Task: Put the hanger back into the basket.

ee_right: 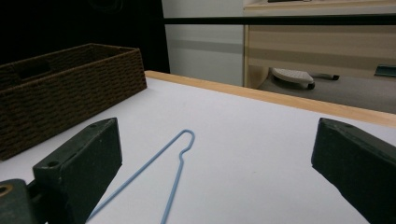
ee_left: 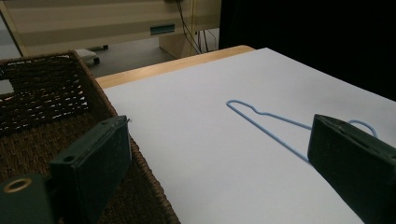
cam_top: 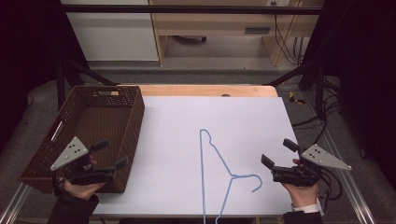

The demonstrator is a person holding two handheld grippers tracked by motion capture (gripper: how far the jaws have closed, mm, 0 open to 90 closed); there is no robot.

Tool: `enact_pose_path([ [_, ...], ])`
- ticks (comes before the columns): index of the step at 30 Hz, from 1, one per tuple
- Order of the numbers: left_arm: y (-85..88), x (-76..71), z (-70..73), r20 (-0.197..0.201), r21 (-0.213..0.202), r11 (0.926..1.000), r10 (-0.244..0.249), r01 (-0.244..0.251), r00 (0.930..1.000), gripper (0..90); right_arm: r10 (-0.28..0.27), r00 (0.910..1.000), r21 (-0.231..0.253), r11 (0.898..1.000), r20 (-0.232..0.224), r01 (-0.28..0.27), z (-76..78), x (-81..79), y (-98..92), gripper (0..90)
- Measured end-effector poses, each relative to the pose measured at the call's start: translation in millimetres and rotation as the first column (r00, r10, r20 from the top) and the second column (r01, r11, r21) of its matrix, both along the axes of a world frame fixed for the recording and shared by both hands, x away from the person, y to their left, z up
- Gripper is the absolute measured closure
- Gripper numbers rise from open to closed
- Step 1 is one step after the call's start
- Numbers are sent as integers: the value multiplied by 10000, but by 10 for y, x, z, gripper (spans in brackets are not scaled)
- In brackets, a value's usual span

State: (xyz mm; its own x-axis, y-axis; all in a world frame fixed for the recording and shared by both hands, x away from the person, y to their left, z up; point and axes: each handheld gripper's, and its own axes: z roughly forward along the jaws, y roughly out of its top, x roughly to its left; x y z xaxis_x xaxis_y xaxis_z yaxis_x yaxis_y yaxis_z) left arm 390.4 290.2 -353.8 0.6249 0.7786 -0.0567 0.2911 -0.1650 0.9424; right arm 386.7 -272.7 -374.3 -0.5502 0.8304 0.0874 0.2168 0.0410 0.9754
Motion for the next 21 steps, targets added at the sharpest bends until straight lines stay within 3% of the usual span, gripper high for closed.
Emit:
enact_pose_path([
  [12, -120, -17, -34, -91, 291, 9994, -181, 184, 9998, 64, 103, 9990, -812, 9966, -429, -137, -57, 62, 177, 63],
  [21, -202, -28, -49, -151, 357, 9985, -399, 404, 9991, 65, 489, 9904, -1462, 9869, -1296, -679, -185, 166, 489, 111],
])
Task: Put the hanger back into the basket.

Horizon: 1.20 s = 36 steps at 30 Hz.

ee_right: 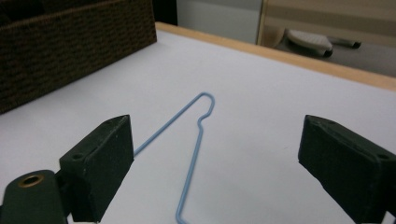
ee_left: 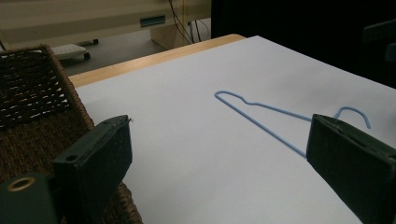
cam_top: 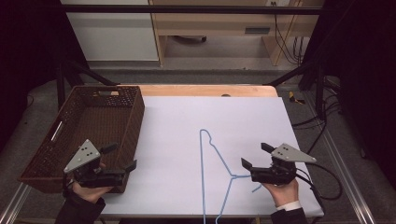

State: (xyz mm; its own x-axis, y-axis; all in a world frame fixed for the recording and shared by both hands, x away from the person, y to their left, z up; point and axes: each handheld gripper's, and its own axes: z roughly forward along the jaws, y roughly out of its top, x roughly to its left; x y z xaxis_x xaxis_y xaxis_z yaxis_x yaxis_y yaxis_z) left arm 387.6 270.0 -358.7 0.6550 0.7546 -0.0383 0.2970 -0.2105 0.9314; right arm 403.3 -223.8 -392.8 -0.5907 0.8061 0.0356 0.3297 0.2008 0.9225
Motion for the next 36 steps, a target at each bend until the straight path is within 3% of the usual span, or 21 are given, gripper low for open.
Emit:
enact_pose_path([
  [6, -45, -9, -7, -38, 98, 9999, -104, 104, 9999, 66, 283, 9951, -835, 9958, -950, -363, -186, 113, 278, 144],
  [14, -72, -9, -23, -117, 135, 9998, -160, 161, 9998, 70, 360, 9766, -1783, 9811, -2122, -749, -429, 232, 535, 274],
  [25, -135, -5, -62, -219, 218, 9992, -331, 336, 9992, 74, 253, 9501, -2968, 9471, -3109, -1223, -698, 379, 636, 515],
  [33, -188, -1, -92, -318, 339, 9986, -407, 418, 9987, 78, -16, 9321, -3055, 9450, -3621, -1170, -750, 418, 662, 699],
  [36, -192, 1, -99, -340, 360, 9985, -391, 403, 9987, 80, -35, 9297, -3013, 9465, -3683, -1158, -759, 418, 669, 717],
])
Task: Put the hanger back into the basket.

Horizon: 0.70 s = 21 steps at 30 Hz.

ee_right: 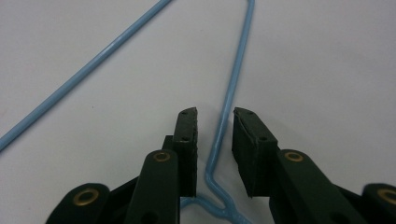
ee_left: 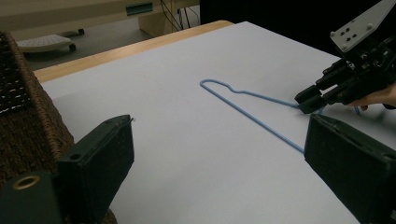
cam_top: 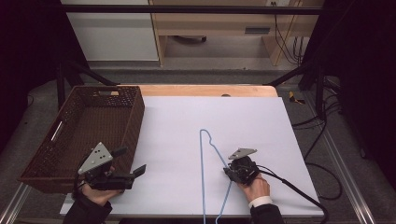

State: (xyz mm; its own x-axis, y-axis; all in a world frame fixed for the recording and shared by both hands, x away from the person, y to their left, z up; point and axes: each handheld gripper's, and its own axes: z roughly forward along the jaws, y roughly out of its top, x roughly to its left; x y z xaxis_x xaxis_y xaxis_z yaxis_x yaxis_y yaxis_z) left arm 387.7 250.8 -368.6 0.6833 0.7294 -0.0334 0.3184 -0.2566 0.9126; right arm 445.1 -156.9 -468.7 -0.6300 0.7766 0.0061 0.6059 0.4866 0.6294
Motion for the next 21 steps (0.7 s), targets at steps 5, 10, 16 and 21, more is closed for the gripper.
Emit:
enact_pose_path([
  [5, -20, 1, -11, -20, 14, 10000, -16, 16, 10000, 83, -183, 9998, -150, 9997, -50, 182, -4, -2, 7, 800],
  [10, -52, 3, -32, -100, 73, 10000, -63, 64, 9999, 87, -409, 9992, -253, 9988, 19, 409, -8, -18, 27, 843],
  [16, -111, 6, -70, -236, 215, 9996, -172, 177, 9996, 90, -1235, 9913, 117, 9922, -457, 1242, 8, -14, 41, 860],
  [21, -166, 3, -105, -345, 296, 9991, -288, 298, 9990, 91, -1519, 9865, 200, 9880, -618, 1534, 15, 5, 27, 868],
])
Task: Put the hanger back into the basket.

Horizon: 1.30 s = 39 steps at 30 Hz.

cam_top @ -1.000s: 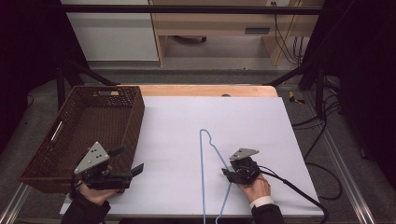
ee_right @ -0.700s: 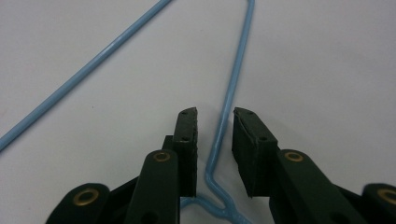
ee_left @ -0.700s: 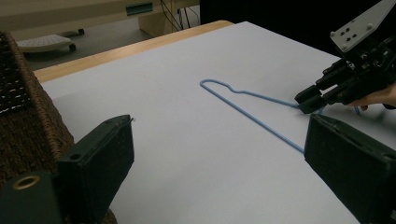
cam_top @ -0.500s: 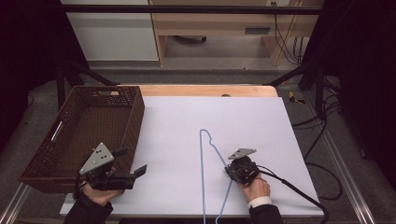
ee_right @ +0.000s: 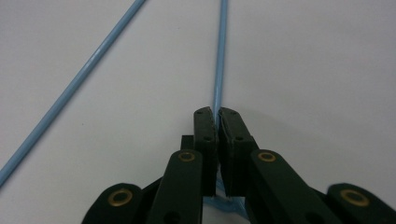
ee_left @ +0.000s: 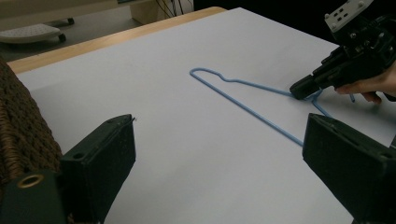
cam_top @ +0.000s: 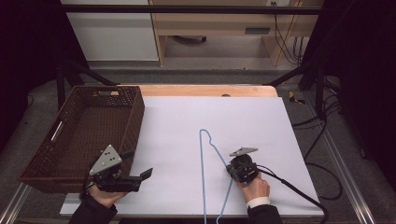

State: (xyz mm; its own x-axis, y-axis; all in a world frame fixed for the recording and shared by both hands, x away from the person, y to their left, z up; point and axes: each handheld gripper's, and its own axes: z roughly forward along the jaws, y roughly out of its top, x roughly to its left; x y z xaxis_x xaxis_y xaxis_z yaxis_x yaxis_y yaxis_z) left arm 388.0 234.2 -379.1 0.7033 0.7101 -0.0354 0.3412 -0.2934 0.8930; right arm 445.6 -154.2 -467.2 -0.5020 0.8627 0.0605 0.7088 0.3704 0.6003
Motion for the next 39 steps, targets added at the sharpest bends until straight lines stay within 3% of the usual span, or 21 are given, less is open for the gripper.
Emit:
enact_pose_path([
  [9, -94, -10, -49, -146, 155, 9997, -166, 168, 9998, 93, -101, 9994, 181, 9998, 323, 95, 76, -30, -23, 871],
  [13, -153, -14, -85, -275, 193, 9995, -260, 266, 9993, 94, -15, 9971, 317, 9995, 766, -9, 153, -60, -35, 872],
  [19, -227, -12, -140, -459, 309, 9988, -369, 383, 9983, 96, 115, 9927, 82, 9999, 1197, -126, 234, -108, 12, 873],
  [29, -432, -33, -260, -834, 473, 9960, -713, 754, 9940, 102, 399, 9885, -235, 9990, 1456, -369, 283, -137, 72, 873],
  [39, -612, -45, -387, -1186, 828, 9886, -1154, 1257, 9862, 108, 446, 9883, -258, 9988, 1456, -413, 302, -142, 79, 873],
])
